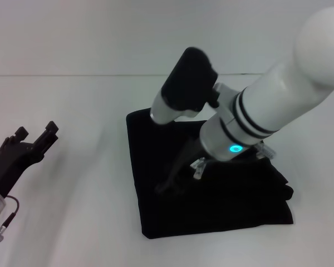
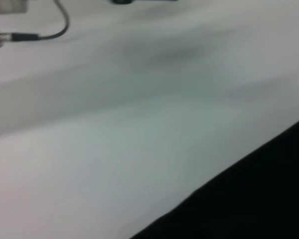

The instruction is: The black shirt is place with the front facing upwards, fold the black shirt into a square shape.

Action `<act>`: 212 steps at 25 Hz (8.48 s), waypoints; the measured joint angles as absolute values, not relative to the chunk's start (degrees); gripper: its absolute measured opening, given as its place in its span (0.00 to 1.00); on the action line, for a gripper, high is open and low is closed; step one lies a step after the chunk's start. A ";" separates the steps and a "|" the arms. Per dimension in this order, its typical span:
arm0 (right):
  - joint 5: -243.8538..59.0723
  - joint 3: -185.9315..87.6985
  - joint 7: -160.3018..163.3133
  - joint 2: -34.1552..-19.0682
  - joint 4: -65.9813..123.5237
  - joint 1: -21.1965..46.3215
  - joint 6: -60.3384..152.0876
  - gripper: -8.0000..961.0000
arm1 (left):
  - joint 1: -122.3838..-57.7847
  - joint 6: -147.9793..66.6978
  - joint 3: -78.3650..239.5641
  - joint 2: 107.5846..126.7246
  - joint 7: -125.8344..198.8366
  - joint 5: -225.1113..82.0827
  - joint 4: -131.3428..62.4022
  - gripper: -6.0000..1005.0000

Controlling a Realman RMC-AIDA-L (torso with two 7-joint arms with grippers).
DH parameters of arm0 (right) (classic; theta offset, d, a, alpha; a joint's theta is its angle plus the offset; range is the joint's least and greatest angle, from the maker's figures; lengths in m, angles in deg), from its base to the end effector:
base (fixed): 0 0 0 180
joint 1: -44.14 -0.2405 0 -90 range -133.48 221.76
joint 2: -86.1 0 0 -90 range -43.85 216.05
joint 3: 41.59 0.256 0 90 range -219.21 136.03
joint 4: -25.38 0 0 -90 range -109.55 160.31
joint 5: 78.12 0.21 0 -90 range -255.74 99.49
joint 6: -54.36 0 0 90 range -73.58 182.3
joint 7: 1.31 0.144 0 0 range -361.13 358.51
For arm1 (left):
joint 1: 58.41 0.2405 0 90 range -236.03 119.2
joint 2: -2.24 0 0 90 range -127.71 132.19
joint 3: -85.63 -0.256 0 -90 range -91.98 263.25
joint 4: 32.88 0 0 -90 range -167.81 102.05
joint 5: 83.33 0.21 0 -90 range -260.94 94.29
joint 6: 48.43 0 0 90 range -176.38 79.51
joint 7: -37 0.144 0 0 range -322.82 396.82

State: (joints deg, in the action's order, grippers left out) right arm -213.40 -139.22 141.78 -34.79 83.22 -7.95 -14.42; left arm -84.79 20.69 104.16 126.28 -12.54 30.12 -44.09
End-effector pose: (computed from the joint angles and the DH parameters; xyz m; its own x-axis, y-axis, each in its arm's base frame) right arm 0.0905 0.3719 -0.1039 0.9130 -0.3368 0.2304 -0.2778 -0.9265 -0.2537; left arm -0.3547 0.3072 -0.0210 0.3700 0.1925 0.9089 0.9243 -0.1747 -0.3392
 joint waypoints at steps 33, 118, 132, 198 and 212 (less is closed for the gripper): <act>-211.93 -147.16 141.34 -34.92 76.09 -9.02 -0.04 0.19 | -84.43 20.47 104.15 126.43 -11.78 30.14 -43.16 0.89; -213.13 -98.12 126.11 -33.20 77.33 7.04 0.44 0.03 | -87.28 41.26 67.76 122.83 -60.27 41.25 -67.28 0.89; -212.32 -98.10 124.10 -33.52 77.41 7.15 0.31 0.03 | -92.35 33.51 56.10 124.20 -65.96 48.05 -63.58 0.89; -211.84 -98.04 122.71 -33.34 76.29 7.54 1.39 0.03 | -89.65 30.46 54.02 124.75 -70.76 48.27 -66.65 0.10; -214.81 -99.37 120.05 -33.46 70.79 5.64 8.59 0.03 | -86.98 30.32 55.36 124.55 -70.90 48.91 -68.88 0.10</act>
State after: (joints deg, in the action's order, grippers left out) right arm -214.81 -99.37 120.05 -33.46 70.79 5.64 8.59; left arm -86.98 30.32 55.36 124.55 -70.90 48.91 -68.88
